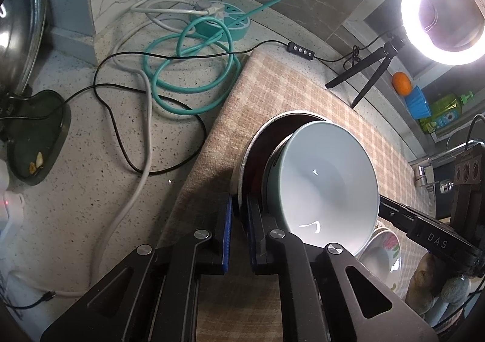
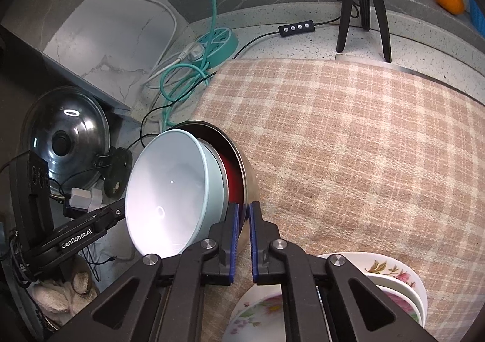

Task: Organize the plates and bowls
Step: 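Lower the pale blue bowl into the red bowl with the right gripper, then lift the nested bowls with the right gripper and carry them over the plate stack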

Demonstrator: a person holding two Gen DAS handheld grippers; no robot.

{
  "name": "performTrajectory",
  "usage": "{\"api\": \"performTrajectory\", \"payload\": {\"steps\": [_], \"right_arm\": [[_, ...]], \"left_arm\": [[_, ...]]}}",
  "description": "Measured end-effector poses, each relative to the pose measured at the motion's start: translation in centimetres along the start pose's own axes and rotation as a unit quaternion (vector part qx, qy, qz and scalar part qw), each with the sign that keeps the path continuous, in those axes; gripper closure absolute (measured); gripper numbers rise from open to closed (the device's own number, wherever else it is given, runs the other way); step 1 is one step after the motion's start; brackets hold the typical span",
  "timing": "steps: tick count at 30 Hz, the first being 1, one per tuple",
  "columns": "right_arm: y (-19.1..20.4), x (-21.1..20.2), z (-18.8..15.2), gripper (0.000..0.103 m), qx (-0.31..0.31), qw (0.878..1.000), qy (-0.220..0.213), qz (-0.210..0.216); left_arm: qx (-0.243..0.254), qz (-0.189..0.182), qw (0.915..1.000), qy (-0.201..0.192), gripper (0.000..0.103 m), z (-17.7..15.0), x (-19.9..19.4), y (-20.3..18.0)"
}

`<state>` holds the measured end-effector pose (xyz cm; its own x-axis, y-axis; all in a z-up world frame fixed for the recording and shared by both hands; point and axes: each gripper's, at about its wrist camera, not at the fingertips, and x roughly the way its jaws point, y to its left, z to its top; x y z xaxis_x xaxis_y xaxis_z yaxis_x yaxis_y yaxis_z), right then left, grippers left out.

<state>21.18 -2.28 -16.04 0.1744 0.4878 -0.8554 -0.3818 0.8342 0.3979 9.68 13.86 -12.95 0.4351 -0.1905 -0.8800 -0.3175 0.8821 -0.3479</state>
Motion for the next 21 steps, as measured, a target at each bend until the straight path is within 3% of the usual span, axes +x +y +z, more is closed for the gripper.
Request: {"api": "performTrajectory", "payload": {"steps": [21], "right_arm": [[0.5,-3.7,-1.0,0.097,-0.009,1.000,-0.027,0.001]], "left_arm": [[0.029,-0.002,0.9992,-0.027,0.095,-0.4,-3.0,-2.3]]}}
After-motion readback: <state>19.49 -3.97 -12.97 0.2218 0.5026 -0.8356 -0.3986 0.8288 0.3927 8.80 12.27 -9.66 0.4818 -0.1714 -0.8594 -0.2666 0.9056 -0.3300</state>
